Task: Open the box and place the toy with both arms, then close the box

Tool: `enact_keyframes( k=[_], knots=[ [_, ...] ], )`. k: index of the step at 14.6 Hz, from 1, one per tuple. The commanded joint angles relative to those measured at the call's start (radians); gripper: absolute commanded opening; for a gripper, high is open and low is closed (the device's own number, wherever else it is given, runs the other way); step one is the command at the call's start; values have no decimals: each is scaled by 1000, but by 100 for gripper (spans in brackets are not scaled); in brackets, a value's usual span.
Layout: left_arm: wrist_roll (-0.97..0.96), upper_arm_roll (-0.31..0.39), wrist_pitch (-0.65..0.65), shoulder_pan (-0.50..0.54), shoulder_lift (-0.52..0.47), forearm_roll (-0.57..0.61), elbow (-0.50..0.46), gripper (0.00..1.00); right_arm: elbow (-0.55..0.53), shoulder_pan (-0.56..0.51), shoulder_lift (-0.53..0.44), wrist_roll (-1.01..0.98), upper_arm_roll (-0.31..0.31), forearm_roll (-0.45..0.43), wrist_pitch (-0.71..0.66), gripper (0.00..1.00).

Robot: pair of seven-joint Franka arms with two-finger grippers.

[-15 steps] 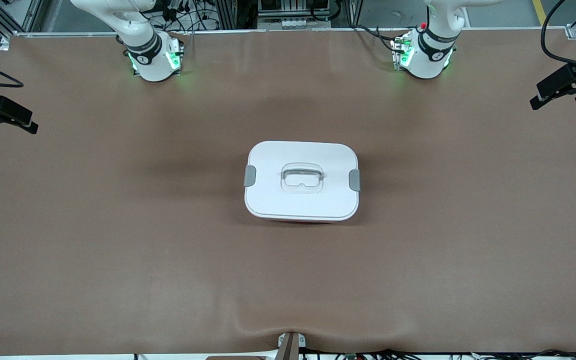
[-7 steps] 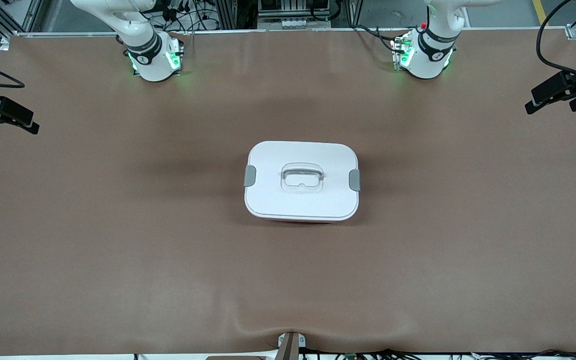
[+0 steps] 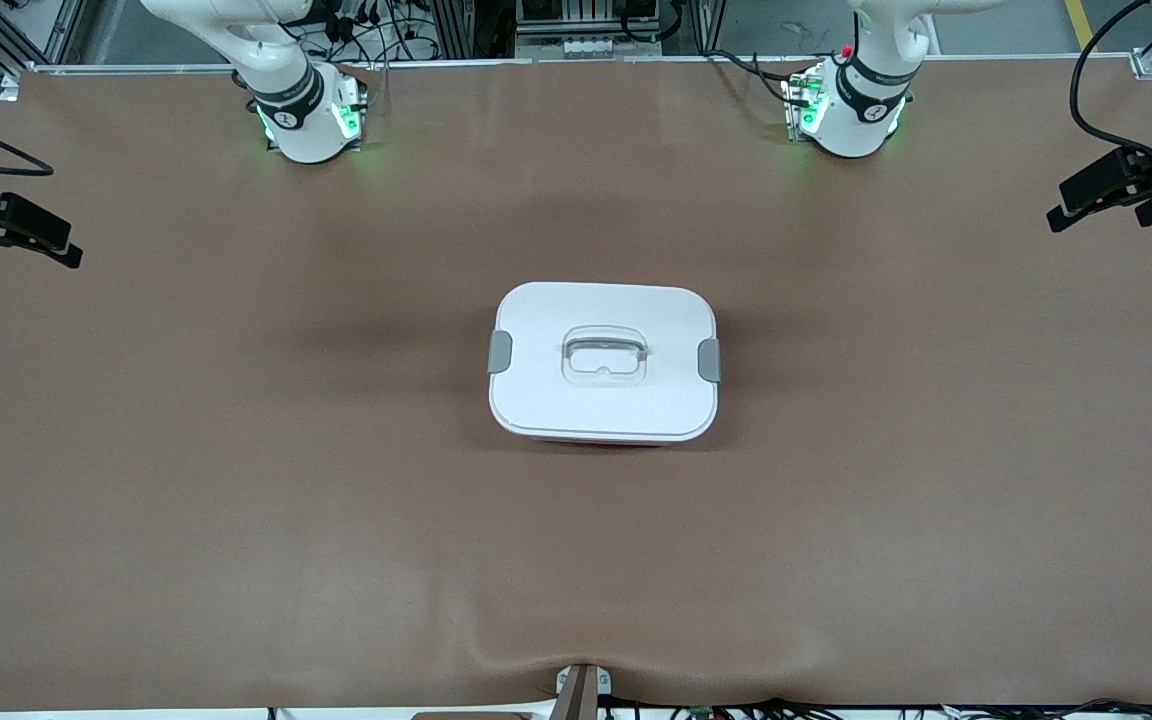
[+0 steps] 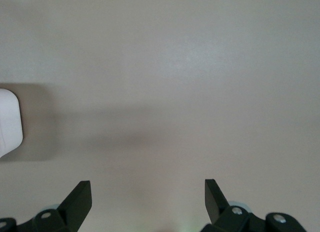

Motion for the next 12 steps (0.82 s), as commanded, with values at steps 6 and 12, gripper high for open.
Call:
enact_keyframes(
  k=[6, 12],
  knots=[
    [11, 0, -6, -6, 0, 14, 12, 100, 2, -9, -2, -11, 10, 15, 11, 100],
    [18, 0, -6, -5, 0, 26, 12, 100, 4, -12, -2, -12, 10, 14, 20, 100]
  ],
)
